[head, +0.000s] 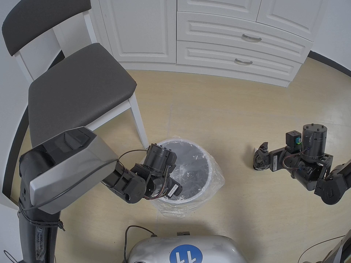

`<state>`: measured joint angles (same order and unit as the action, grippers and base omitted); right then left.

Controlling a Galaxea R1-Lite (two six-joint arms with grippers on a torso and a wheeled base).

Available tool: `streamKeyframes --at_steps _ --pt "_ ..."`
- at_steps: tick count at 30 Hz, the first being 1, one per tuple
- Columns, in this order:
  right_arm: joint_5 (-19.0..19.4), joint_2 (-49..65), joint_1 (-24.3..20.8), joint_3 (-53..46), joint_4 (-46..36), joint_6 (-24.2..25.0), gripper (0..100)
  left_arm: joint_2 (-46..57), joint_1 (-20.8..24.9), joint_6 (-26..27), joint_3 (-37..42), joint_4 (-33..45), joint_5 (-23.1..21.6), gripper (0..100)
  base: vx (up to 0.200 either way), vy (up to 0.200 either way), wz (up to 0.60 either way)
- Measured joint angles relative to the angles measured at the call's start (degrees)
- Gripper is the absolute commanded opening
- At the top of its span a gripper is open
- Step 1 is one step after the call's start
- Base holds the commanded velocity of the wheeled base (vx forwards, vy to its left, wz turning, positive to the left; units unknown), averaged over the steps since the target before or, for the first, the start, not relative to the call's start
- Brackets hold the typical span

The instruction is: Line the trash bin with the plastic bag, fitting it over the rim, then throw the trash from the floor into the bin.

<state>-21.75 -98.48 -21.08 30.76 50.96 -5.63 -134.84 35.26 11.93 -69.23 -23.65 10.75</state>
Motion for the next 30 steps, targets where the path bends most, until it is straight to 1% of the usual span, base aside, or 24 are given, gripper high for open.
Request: streamKeyframes --at_steps 7,17,22,30 --pt "0.0 1.0 0.1 -0.3 0.0 -0.1 100 -0.8 1.5 0.0 3.7 -1.1 0.1 100 0.0 0.0 0.0" --pt "0.0 1.3 0.1 -0.4 0.1 -0.1 100 1.1 3.7 0.1 9.4 -4.9 0.5 100 0.0 0.0 0.0" --pt "-0.1 1.3 0.1 -0.3 0.1 -0.1 100 1.8 3.0 -0.1 9.0 -6.4 1.4 100 0.0 0.0 0.0" --pt "0.0 1.7 0.1 -0.4 0.1 -0.2 100 3.8 1.2 -0.1 8.4 -6.7 1.6 100 0.0 0.0 0.0"
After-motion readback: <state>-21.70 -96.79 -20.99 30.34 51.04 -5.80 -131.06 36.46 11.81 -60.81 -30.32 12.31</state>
